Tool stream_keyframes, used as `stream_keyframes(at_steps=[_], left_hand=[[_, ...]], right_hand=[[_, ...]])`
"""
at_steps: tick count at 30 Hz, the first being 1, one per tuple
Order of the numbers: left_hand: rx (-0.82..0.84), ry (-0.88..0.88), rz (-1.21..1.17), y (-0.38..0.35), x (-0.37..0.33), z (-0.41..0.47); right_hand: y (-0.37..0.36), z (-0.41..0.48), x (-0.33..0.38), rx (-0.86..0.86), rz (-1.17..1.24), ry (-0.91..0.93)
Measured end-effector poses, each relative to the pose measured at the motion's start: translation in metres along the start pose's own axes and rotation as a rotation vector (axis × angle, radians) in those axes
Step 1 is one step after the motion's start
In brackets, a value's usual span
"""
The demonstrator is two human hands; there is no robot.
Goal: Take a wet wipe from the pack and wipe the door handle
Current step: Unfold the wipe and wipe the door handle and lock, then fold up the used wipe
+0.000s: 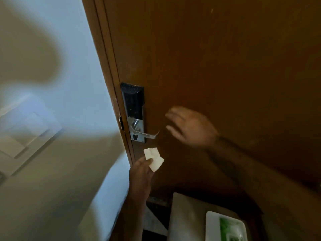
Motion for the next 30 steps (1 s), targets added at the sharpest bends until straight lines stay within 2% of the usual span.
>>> stream_keyframes(at_steps=[2,4,6,8,11,13,16,21,25,28,30], left_hand=[[0.095,0.032,0.060,-0.020,-0.004,-0.010],[0.172,0.038,0.141,-0.038,-0.008,-0.018],[0.237,0.029,0.220,-0.054,-0.012,-0.028],[0.288,0.015,0.280,-0.067,-0.014,-0.035],[0.315,-0.023,0.312,-0.077,-0.017,-0.040],[0.340,-0.039,0.324,-0.082,-0.016,-0.042],[0.451,-0.037,0.347,-0.091,-0.014,-0.046],[0.596,0.078,0.457,-0.100,-0.003,-0.049],[0.620,0.041,0.529,-0.108,0.005,-0.050],[0.645,0.060,0.608,-0.109,0.030,-0.050],[0.641,0.064,0.643,-0.108,0.046,-0.049]], right_hand=[[-0.040,-0.034,0.010,0.202,0.475,-0.401],[-0.074,-0.066,0.017,0.302,0.942,-0.762],[-0.092,-0.087,0.020,0.304,1.310,-0.954],[-0.094,-0.100,0.014,0.240,1.474,-1.052],[-0.092,-0.114,-0.001,0.128,1.565,-1.141],[-0.088,-0.119,-0.009,0.101,1.609,-1.125],[-0.079,-0.125,-0.022,0.081,1.589,-1.003],[-0.056,-0.135,-0.036,0.004,1.454,-0.771],[-0.077,-0.162,-0.047,-0.021,1.620,-0.907],[-0.109,-0.192,-0.041,0.095,1.750,-1.009],[-0.132,-0.211,-0.042,0.121,1.718,-1.076]])
Point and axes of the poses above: each hand's wrist, its own z-axis towards the middle knuckle, its own y-axis out of the back of the hand, x = y × z, the point moved 8 cm from there along z, towards the middle knuckle
